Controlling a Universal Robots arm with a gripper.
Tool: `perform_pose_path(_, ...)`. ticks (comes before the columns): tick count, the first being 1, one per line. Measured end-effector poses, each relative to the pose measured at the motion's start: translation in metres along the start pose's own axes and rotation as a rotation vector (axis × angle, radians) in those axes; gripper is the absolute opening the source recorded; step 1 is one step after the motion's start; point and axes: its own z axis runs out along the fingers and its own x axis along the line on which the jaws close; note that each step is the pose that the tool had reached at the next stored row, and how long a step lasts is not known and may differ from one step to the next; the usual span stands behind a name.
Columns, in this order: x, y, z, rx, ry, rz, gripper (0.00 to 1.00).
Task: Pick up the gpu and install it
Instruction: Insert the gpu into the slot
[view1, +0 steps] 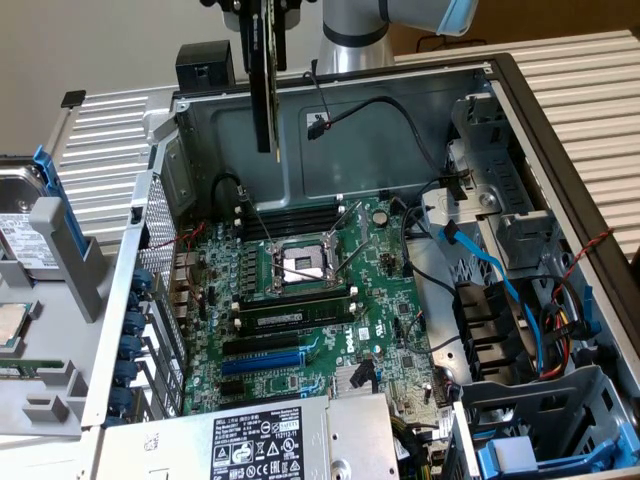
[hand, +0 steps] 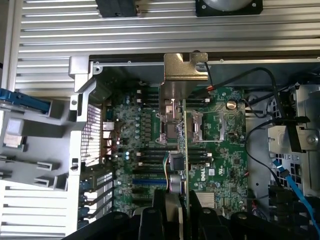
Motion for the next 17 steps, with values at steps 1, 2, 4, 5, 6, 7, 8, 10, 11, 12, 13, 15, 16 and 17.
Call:
perform_pose_path(1,0.0,-0.0001,0.0,0.0001,0.0,0.0,0.29)
perform_pose_path(2,-0.0001,-0.0001,0.0,-0.0001,-0.0005,0.0,0.29)
perform_pose_path(4,-0.0033,-0.0001,-0.0002,-0.0028,-0.0003,-0.002,0.29)
perform_pose_path(5,-0.005,-0.0001,-0.0003,-0.0066,0.0001,-0.006,0.29)
perform_pose_path(6,-0.0059,-0.0001,-0.0003,-0.0103,0.0007,-0.01,0.29)
perform_pose_path(7,-0.0063,0.0,-0.0003,-0.0114,0.0019,-0.02,0.29)
perform_pose_path(8,-0.0065,0.0,-0.0003,-0.011,0.0039,-0.036,0.29)
perform_pose_path(10,-0.0065,0.0,-0.0003,-0.0089,0.0085,-0.071,0.29)
perform_pose_path(11,-0.0065,0.0,-0.0003,-0.0078,0.0109,-0.089,0.29)
perform_pose_path(12,-0.0065,0.0,-0.0003,-0.0066,0.0134,-0.108,0.29)
perform_pose_path(13,-0.0065,0.0,-0.0002,-0.0056,0.0157,-0.126,0.29)
perform_pose_path(15,-0.0065,0.0,-0.0002,-0.0036,0.0203,-0.161,0.29)
perform_pose_path(16,-0.0065,0.0,-0.0002,-0.0024,0.0228,-0.18,0.29)
perform_pose_path(17,-0.0065,0.0,-0.0001,-0.0014,0.0251,-0.198,0.29)
